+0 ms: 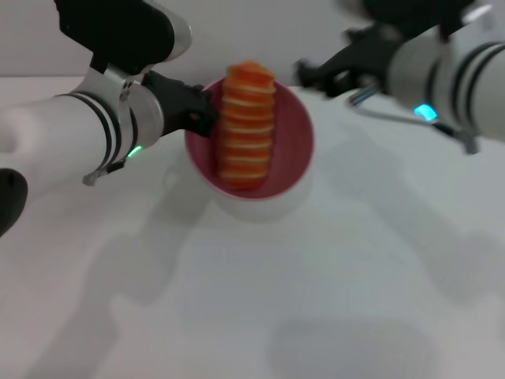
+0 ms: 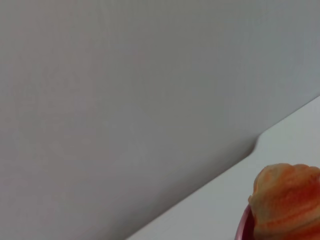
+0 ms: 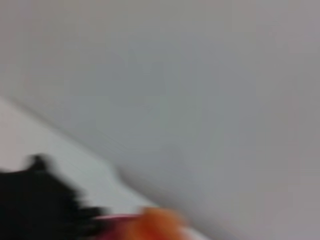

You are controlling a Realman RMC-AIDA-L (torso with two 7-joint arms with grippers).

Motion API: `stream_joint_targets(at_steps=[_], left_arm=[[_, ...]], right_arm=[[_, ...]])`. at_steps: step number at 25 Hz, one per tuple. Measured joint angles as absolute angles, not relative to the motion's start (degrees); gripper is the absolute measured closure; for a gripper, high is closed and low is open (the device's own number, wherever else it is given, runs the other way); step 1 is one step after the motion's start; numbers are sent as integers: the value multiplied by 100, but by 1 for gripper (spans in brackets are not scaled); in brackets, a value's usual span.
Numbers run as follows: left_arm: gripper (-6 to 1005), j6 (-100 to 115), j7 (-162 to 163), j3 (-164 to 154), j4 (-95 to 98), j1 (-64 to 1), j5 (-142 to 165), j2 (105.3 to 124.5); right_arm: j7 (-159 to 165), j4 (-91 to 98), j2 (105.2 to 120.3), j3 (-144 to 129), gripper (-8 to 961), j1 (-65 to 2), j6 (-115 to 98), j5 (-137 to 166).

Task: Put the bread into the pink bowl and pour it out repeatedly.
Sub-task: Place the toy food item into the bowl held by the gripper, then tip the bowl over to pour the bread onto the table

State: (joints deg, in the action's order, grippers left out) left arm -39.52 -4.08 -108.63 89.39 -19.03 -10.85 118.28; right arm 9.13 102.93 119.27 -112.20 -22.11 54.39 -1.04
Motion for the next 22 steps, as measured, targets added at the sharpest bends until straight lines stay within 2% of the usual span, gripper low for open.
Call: stream_joint_targets(at_steps=[7,12,18,20,22], left_arm=[[959,-3726,-409,-10888,8924,-1779,-600,11825],[959,-3177,-410,-11039,8848,-1673,-141,11817],[958,-2342,-393,-11437,8776,-1373,651,11837],[958,-2166,-393,-11504,8762,-1307,823,11836],[958,-1372,-398,-11651,8564,-1057,1429,11841]], right_arm=[[1208,10668,11941,-10336,203,-1489,5304,455],[1088,10507,11953,-10110,273,-1102,5035,416],[1105,10231,11956,-10213,466,-986,4852,379],[1106,10150,11949,-10272,709,-1006,4851,360],[1105,10108,11941,-10307,750,-1031,4849,310]])
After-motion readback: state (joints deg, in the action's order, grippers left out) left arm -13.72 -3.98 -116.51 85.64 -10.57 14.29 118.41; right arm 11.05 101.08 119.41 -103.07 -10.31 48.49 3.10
